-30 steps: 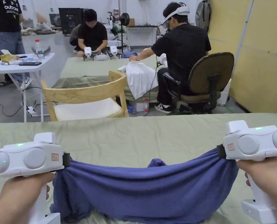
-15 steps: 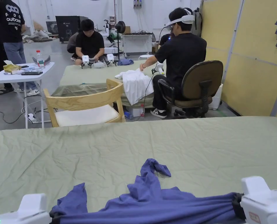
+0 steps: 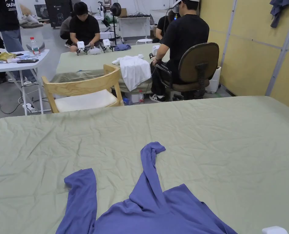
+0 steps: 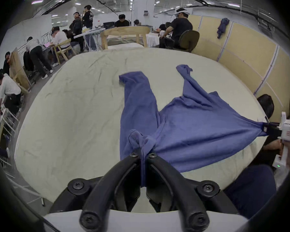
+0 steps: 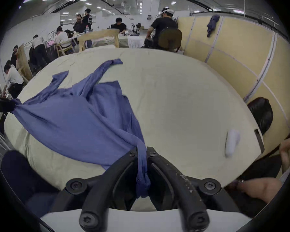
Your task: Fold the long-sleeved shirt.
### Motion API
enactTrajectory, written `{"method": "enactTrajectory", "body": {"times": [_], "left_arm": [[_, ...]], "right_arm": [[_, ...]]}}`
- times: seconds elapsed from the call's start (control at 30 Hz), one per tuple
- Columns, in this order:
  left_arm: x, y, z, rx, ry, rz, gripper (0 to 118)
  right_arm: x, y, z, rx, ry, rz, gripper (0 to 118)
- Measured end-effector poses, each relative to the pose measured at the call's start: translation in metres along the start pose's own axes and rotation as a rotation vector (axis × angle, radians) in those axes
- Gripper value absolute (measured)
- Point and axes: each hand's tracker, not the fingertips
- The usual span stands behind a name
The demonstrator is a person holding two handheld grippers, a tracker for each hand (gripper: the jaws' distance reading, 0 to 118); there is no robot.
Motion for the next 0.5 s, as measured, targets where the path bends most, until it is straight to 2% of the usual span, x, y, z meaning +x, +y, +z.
{"method": "enactTrajectory", "body": {"times": [0.17,0.33,0.4,0.43,0.47,0.5], "left_arm": [[0.002,-0.034,-0.002,-0.07,-0.005,0.02,2],[0.003,-0.048,-0.012,-0.121,-0.004,0.07,2],[0.003,-0.049,-0.016,-0.131,-0.014,0.106,3],[0.001,-0.048,-0.017,-0.13,-0.03,0.118,16],[0.002,-0.046,-0.017,-0.133,-0.045,0.135,45],[0.003,-0.043,-0.015,-0.134,-0.036,0.145,87]], "right_arm": [[-0.001,-0.027,-0.007,-0.056,0.001,-0.01,10],[-0.006,-0.026,-0.005,-0.083,0.0,-0.03,10],[-0.005,-0.024,-0.006,-0.089,0.005,-0.048,16],[-0.003,-0.023,-0.008,-0.103,0.035,-0.084,41],[0.004,-0.022,-0.012,-0.12,0.063,-0.121,75],[0.008,-0.021,-0.013,-0.117,0.034,-0.152,110]]}}
